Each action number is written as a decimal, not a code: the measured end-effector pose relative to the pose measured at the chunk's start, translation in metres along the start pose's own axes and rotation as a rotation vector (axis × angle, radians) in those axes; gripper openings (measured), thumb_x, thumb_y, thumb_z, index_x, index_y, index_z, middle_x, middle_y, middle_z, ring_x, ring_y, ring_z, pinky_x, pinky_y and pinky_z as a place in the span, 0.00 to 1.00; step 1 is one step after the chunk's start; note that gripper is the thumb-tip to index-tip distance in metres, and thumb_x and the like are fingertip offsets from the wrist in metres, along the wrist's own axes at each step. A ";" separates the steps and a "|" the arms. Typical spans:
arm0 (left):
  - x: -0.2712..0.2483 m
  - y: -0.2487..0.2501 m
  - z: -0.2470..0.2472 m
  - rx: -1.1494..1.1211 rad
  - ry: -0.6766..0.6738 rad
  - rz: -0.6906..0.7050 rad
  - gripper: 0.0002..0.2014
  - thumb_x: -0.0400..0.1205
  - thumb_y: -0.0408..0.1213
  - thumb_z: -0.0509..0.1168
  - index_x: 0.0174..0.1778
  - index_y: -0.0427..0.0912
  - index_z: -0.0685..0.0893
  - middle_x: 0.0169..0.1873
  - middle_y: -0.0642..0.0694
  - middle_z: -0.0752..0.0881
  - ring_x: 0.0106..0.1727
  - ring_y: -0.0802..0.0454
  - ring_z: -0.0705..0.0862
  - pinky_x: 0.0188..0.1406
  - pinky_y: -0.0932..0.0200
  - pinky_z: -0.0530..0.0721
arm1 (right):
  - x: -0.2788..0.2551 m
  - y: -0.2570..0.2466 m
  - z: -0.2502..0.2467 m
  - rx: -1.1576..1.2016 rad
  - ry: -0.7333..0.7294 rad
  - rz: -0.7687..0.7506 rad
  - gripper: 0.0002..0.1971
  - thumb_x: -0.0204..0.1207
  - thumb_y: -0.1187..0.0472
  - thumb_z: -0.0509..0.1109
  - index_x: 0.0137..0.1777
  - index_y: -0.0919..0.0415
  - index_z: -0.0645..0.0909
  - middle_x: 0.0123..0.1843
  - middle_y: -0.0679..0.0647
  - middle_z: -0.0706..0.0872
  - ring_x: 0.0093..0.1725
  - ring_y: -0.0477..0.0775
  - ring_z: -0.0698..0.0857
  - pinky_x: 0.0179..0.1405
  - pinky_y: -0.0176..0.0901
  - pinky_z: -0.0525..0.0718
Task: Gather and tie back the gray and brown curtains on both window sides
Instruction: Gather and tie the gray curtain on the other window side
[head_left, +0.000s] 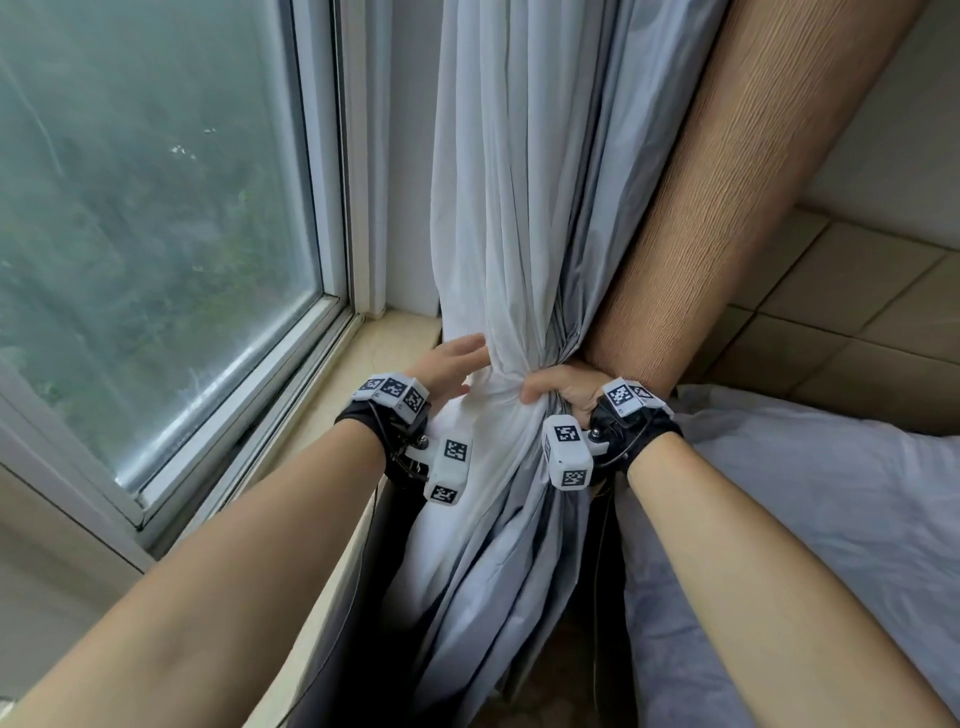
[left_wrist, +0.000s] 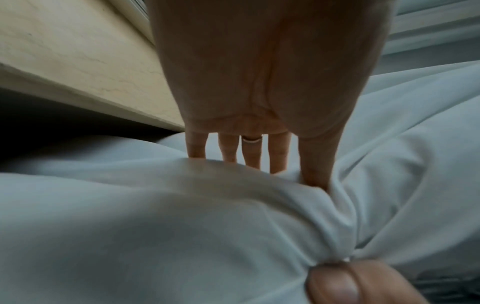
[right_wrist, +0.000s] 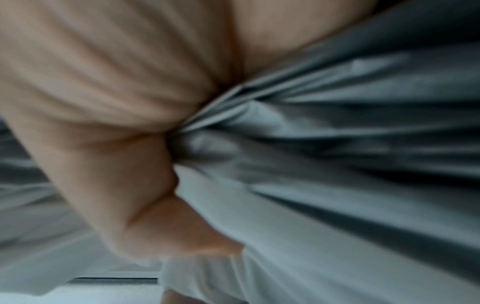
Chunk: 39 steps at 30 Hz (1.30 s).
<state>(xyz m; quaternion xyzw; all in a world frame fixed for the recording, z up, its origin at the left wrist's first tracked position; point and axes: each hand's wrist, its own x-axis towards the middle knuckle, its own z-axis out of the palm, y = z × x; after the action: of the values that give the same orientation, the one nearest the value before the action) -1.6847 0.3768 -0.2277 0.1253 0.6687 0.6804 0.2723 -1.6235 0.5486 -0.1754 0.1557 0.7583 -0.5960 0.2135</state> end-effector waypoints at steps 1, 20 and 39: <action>0.001 -0.002 0.002 -0.021 -0.003 0.022 0.15 0.81 0.44 0.69 0.62 0.48 0.87 0.62 0.52 0.87 0.66 0.55 0.82 0.64 0.52 0.77 | 0.001 0.001 -0.001 0.002 -0.016 0.000 0.35 0.54 0.70 0.71 0.67 0.78 0.78 0.53 0.70 0.82 0.54 0.70 0.83 0.58 0.72 0.80; -0.061 0.004 0.016 -0.276 0.316 0.176 0.08 0.84 0.31 0.65 0.44 0.30 0.86 0.29 0.46 0.88 0.29 0.56 0.85 0.30 0.66 0.83 | 0.015 0.009 0.017 -0.042 -0.009 -0.234 0.27 0.60 0.58 0.86 0.60 0.64 0.88 0.57 0.58 0.92 0.58 0.59 0.90 0.67 0.57 0.83; -0.037 0.009 0.027 -0.180 0.502 0.176 0.23 0.80 0.43 0.71 0.71 0.44 0.78 0.66 0.46 0.82 0.66 0.49 0.81 0.60 0.49 0.82 | -0.005 0.009 -0.015 0.009 -0.129 0.075 0.25 0.62 0.64 0.77 0.62 0.70 0.86 0.60 0.72 0.86 0.53 0.68 0.86 0.60 0.60 0.84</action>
<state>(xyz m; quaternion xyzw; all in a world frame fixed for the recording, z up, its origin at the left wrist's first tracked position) -1.6416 0.3803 -0.2098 -0.0143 0.6388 0.7677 0.0482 -1.6166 0.5653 -0.1773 0.1463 0.7337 -0.5998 0.2837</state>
